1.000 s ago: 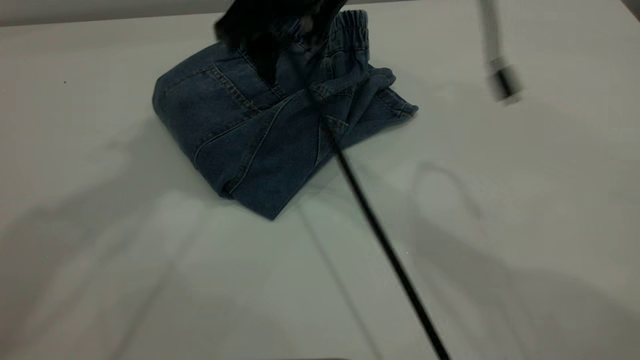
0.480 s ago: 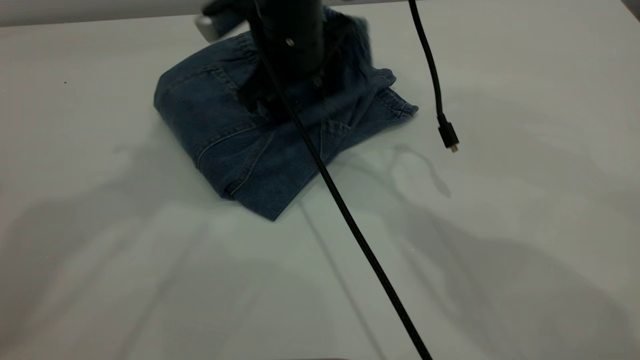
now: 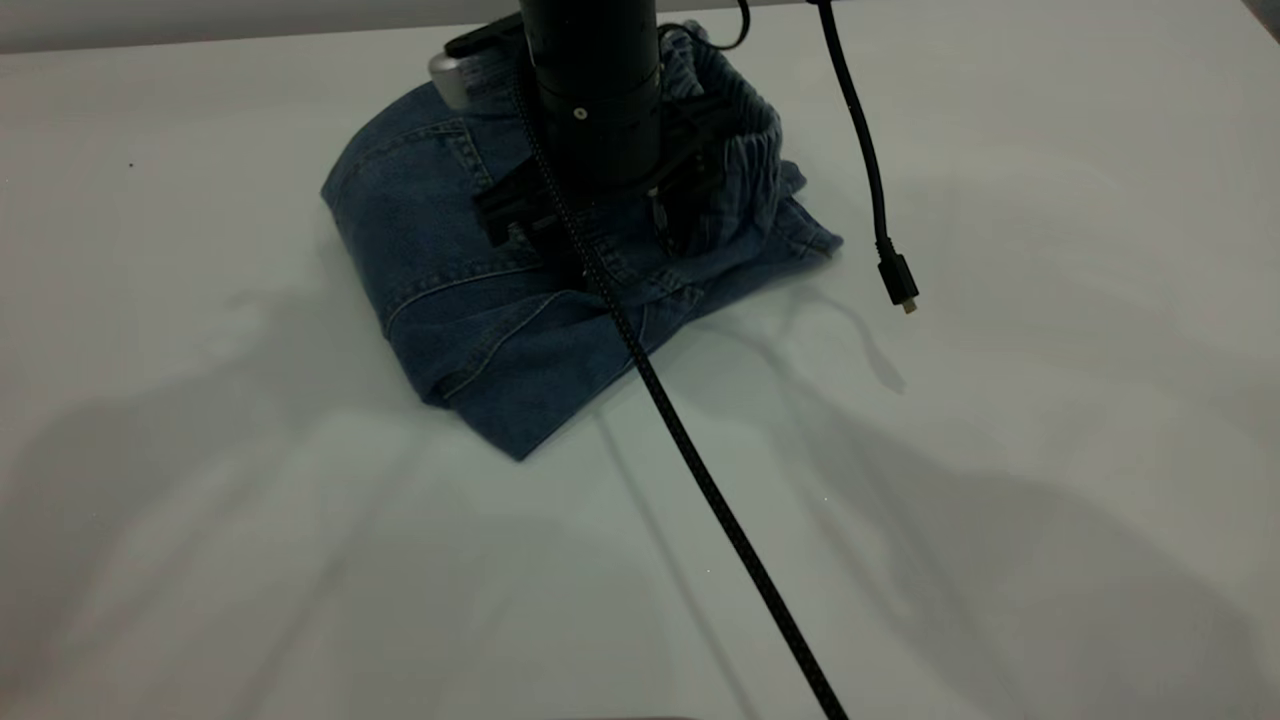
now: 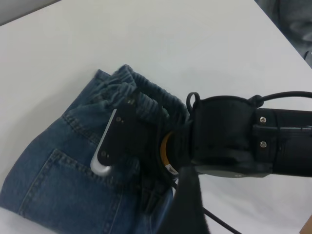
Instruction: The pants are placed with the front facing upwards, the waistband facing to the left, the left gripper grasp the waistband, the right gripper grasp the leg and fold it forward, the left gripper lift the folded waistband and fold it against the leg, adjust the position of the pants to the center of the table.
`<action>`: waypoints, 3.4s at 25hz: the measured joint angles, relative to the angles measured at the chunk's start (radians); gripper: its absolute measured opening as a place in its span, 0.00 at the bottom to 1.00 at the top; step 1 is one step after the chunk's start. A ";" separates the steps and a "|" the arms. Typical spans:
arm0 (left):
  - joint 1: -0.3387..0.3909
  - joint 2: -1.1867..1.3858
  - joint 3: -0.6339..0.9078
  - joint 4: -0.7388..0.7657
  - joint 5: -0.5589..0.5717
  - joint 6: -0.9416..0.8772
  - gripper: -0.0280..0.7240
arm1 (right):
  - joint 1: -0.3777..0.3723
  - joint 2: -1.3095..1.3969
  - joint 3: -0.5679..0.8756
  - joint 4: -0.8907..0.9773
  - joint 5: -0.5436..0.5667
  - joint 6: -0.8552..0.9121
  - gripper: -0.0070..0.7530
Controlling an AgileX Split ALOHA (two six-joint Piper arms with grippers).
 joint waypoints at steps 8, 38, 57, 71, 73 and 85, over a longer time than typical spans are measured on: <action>0.000 0.000 0.000 0.000 0.007 0.000 0.81 | -0.001 0.020 -0.013 0.036 0.062 0.377 0.66; 0.000 0.000 0.000 0.000 0.007 0.000 0.81 | -0.001 -0.104 -0.220 -0.130 0.120 0.312 0.66; 0.000 0.000 0.000 0.001 0.030 0.002 0.81 | -0.138 -0.104 0.098 -0.185 0.095 0.240 0.66; 0.000 -0.020 0.000 0.067 0.103 0.002 0.81 | -0.138 -0.491 0.105 -0.323 0.116 0.140 0.66; 0.000 -0.057 0.000 0.109 0.120 -0.002 0.81 | -0.138 -0.559 0.120 -0.267 0.119 0.063 0.66; 0.000 -0.358 0.009 0.315 0.222 -0.136 0.81 | -0.138 -1.134 0.526 -0.116 0.135 -0.152 0.66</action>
